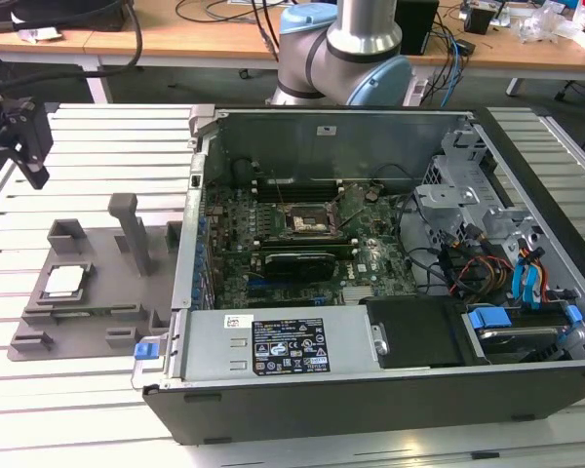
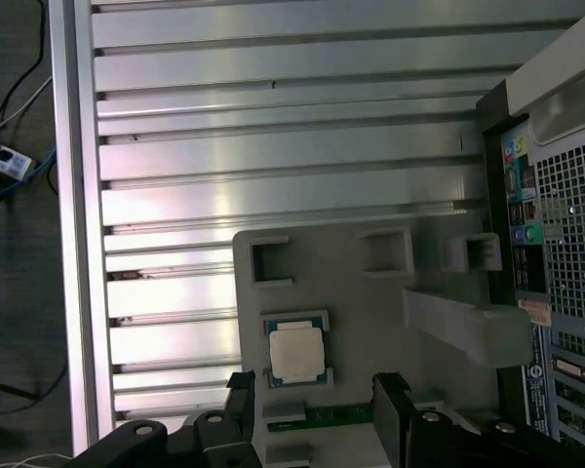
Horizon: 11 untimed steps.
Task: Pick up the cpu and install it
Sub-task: 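Pick up the cpu and move it towards the insertion slot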
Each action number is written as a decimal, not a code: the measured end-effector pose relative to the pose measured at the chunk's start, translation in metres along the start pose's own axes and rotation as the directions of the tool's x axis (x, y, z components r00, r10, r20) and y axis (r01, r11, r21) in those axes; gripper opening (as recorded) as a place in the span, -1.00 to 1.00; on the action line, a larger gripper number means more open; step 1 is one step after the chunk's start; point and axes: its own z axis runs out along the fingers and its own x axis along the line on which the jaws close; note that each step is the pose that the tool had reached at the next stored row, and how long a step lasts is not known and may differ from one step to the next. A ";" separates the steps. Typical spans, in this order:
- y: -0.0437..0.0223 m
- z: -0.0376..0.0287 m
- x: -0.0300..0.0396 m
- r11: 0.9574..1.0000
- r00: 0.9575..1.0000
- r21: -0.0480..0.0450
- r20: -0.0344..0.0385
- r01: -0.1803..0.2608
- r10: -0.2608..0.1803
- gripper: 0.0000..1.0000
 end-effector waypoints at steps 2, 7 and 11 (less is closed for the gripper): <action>0.0000 0.0011 0.0000 1.000 1.000 0.000 0.000 0.000 0.000 0.21; -0.0003 0.0067 0.0001 1.000 1.000 0.000 0.000 0.000 0.000 0.21; -0.0005 0.0121 0.0003 1.000 1.000 0.000 0.000 0.000 0.000 0.21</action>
